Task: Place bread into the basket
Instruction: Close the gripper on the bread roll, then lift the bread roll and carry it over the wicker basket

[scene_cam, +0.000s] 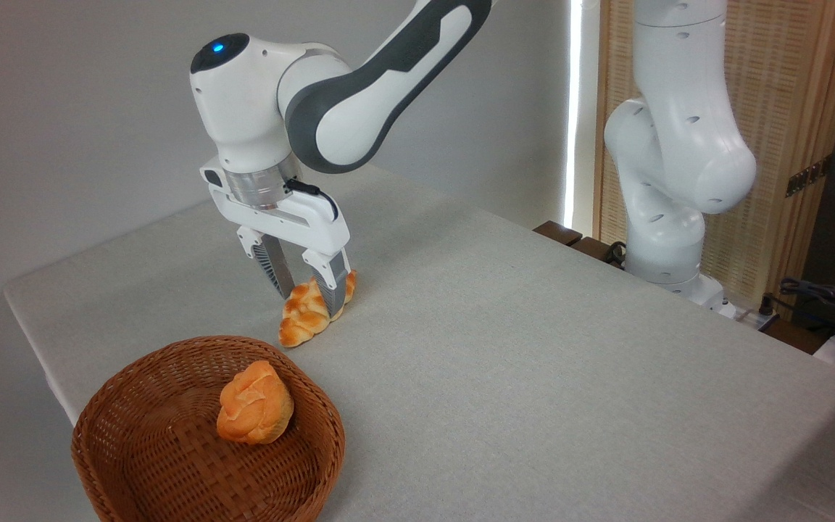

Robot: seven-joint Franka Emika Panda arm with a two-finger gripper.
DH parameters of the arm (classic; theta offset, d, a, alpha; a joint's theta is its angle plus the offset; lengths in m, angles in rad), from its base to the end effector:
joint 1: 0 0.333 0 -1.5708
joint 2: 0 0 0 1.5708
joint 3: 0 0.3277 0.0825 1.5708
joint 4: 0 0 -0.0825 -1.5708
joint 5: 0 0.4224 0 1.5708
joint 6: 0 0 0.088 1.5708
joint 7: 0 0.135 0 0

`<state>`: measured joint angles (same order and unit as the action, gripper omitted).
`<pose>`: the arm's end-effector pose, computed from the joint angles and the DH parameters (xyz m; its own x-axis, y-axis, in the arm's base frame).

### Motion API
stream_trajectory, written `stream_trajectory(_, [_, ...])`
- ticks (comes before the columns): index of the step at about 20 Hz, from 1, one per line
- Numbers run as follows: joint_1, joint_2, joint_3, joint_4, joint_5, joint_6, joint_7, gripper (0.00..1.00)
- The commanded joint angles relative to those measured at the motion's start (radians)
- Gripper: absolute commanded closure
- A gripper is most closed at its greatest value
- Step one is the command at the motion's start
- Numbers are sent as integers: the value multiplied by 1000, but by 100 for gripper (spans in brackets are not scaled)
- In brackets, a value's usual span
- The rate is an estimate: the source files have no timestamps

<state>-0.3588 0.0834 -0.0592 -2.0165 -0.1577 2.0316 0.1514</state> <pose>0.5386 -0.2529 0.3710 0.8773 -0.4772 -0.0512 -0.4656 -0.8722 0.1499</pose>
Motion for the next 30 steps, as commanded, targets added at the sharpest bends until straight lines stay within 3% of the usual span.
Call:
stream_trajectory(1, [-17,-1,12,-16,0,18,-10,0])
stream_trajectory(2, [-17,-1,12,-21,0,18,-9,0])
stream_trajectory(6, [-14,-2,12,-22,0,7,40,51])
stream_trajectory(7, [-14,-2,12,-24,0,7,48,54])
stream_trajectory(19, [-14,-7,15,-21,-2,6,59,54])
stream_trajectory(23, [-3,-100,28,-7,0,-72,68,54])
stream_trajectory(25, [7,-139,36,-7,1,-73,117,53])
stream_trajectory(30, [9,-169,122,57,6,-53,230,49])
